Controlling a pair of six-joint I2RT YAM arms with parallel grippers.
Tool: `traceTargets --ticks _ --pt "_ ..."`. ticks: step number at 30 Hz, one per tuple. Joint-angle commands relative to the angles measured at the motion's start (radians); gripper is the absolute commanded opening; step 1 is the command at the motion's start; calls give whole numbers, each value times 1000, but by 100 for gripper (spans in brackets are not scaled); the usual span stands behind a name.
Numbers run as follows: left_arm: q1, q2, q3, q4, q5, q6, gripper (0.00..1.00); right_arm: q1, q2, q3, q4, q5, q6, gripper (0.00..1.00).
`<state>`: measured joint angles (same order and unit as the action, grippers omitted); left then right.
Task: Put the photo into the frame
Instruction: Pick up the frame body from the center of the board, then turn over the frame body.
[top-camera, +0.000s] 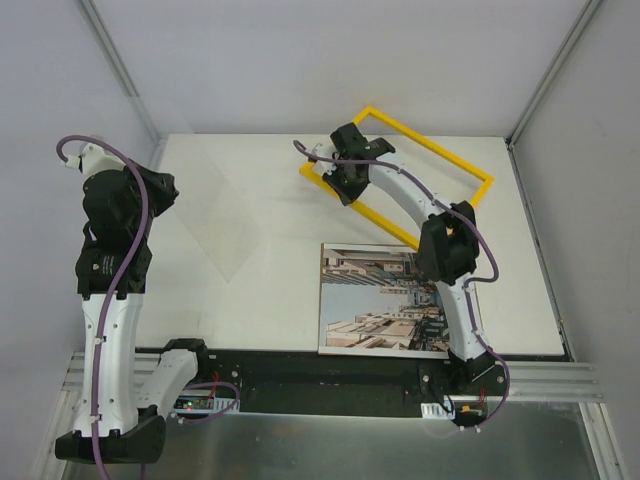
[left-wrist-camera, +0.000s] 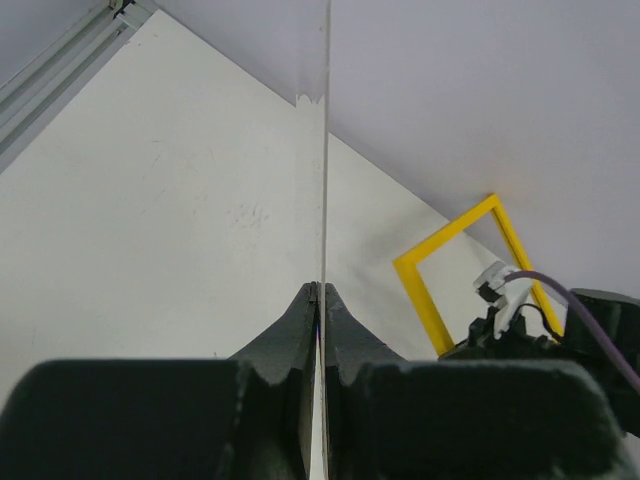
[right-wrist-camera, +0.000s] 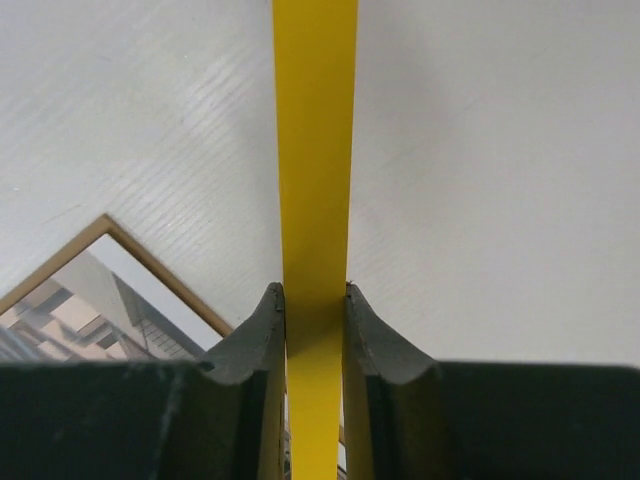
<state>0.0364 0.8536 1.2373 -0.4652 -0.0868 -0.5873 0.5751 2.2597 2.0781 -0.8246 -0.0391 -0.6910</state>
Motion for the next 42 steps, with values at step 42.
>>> traceTargets --ticks 42 --pt "2 -24 90 10 -1 73 0 -83 -514 -676 2007 -539 2124 0"
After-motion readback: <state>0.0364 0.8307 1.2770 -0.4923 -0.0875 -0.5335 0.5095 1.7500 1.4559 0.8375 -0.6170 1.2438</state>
